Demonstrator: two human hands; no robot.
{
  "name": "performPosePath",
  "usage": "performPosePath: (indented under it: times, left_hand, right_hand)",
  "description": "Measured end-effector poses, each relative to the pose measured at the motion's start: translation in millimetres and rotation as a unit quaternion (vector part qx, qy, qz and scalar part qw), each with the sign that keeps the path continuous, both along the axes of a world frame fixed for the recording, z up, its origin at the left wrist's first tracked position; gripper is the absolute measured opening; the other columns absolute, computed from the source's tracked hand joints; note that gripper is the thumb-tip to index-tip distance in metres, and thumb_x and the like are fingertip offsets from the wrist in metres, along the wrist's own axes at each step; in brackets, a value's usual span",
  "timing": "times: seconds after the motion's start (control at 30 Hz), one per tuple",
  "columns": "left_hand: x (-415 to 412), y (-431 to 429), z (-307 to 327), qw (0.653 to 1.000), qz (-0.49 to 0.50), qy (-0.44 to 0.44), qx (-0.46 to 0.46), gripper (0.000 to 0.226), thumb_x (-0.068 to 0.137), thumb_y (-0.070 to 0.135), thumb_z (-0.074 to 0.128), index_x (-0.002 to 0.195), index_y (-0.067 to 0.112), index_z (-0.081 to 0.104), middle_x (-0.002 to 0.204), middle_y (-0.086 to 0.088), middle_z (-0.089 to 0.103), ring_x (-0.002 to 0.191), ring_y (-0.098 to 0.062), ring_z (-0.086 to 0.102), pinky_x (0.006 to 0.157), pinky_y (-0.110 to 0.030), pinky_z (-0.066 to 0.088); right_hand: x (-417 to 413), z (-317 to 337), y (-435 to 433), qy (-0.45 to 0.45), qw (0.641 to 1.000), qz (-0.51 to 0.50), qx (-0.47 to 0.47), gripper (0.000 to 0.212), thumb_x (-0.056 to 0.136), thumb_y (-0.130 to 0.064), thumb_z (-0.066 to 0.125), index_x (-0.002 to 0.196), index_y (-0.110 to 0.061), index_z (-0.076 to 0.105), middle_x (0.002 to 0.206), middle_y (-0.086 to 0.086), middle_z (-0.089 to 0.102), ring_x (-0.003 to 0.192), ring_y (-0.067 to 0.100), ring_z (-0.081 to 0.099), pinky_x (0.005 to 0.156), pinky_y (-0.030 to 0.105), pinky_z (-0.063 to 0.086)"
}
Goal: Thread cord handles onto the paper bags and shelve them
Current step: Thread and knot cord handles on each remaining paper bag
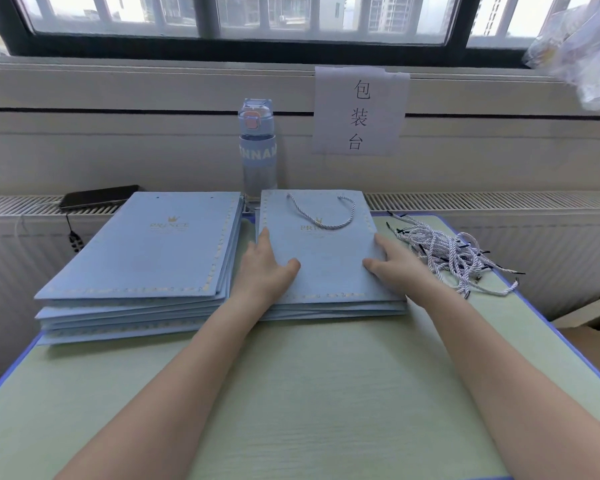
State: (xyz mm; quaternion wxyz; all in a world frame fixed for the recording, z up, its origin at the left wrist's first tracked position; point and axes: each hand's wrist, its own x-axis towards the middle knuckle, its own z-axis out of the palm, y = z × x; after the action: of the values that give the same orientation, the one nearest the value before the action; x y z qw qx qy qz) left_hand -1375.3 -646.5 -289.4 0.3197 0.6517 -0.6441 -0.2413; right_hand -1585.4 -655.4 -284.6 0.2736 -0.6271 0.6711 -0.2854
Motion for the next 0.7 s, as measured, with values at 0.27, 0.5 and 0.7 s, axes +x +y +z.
performPosePath:
  times: [0.27, 0.5, 0.7]
  left_hand:
    - [-3, 2, -2, 1.0, -0.006, 0.01, 0.02, 0.068, 0.091, 0.032, 0.056, 0.147, 0.019, 0.02, 0.147, -0.014, 0.021, 0.119, -0.025, 0.04, 0.091, -0.027, 0.032]
    - [-2, 0, -3, 1.0, -0.008, -0.007, 0.02, 0.073, 0.094, 0.031, 0.052, 0.15, 0.011, 0.009, 0.154, -0.011, 0.016, 0.133, -0.024, 0.032, 0.098, -0.029, 0.03]
    - [3, -4, -9, 0.996, -0.032, -0.077, 0.044, 0.07, 0.096, 0.041, 0.045, 0.152, 0.019, 0.009, 0.159, -0.008, 0.003, 0.144, -0.024, 0.017, 0.112, -0.034, 0.021]
  right_hand:
    - [-4, 2, -2, -0.051, 0.997, 0.031, 0.042, 0.072, 0.09, -0.011, 0.055, 0.151, -0.021, 0.018, 0.154, -0.002, 0.026, 0.136, 0.018, 0.033, 0.107, 0.028, 0.032]
    - [7, 1, 1, 0.076, 0.997, 0.003, 0.032, 0.052, 0.094, -0.033, 0.052, 0.135, -0.007, 0.035, 0.137, 0.008, 0.044, 0.121, 0.027, 0.047, 0.083, 0.029, 0.041]
    - [0, 1, 0, 0.038, 0.999, -0.024, -0.008, 0.045, 0.09, -0.027, 0.059, 0.132, -0.017, 0.046, 0.127, 0.002, 0.055, 0.11, 0.021, 0.052, 0.078, 0.022, 0.035]
